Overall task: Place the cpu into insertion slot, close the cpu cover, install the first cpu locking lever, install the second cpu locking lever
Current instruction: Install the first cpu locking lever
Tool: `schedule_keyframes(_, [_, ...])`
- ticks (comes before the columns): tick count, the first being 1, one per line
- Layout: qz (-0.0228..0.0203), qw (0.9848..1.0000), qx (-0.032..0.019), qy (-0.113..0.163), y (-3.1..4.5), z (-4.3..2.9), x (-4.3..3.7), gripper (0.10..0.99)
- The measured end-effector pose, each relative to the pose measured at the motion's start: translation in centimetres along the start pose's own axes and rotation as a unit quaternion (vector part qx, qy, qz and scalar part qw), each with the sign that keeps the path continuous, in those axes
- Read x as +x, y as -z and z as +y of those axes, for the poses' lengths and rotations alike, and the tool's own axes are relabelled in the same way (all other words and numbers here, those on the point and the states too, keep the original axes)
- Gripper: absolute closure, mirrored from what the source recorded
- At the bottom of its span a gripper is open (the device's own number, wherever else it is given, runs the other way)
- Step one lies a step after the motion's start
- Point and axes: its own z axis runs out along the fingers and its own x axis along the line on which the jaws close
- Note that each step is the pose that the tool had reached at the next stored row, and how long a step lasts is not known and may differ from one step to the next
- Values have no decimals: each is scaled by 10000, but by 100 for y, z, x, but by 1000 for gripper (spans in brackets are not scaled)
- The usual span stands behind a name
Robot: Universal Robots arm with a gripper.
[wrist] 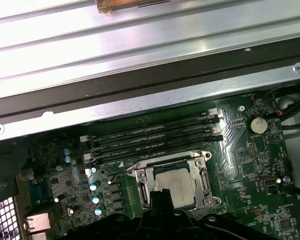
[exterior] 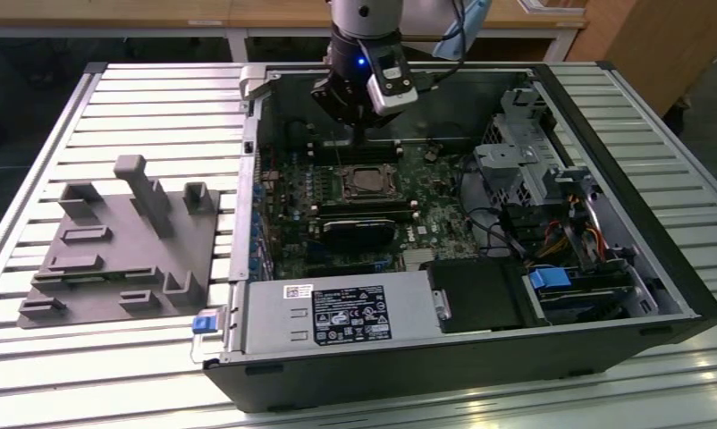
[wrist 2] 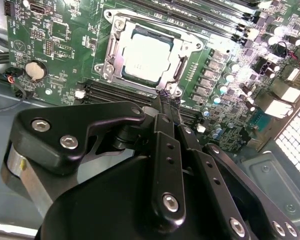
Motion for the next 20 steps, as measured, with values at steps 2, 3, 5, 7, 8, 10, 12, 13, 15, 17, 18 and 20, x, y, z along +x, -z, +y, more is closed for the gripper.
schedule_keyframes(2, [0, 10000, 0, 0, 0, -1, 5, 980])
schedule_keyframes(3, [0, 10000, 0, 0, 0, -2, 8, 980])
schedule_keyframes(5, [0, 10000, 0, 0, 0, -3, 12, 980])
schedule_keyframes(7, [0, 10000, 0, 0, 0, -4, 15, 980])
schedule_keyframes(8, [0, 10000, 0, 0, 0, -4, 17, 980])
schedule_keyframes(10, [0, 10000, 0, 0, 0, -5, 20, 980])
schedule_keyframes(12, [0, 10000, 0, 0, 0, -5, 24, 980])
schedule_keyframes(13, [0, 10000, 0, 1, 0, -6, 25, 980])
schedule_keyframes(15, [0, 10000, 0, 0, 1, -7, 29, 980])
schedule_keyframes(17, [0, 10000, 0, 0, 0, -7, 33, 980])
schedule_keyframes(18, [0, 10000, 0, 0, 1, -8, 35, 980])
schedule_keyframes(20, [0, 10000, 0, 0, 1, -9, 40, 980])
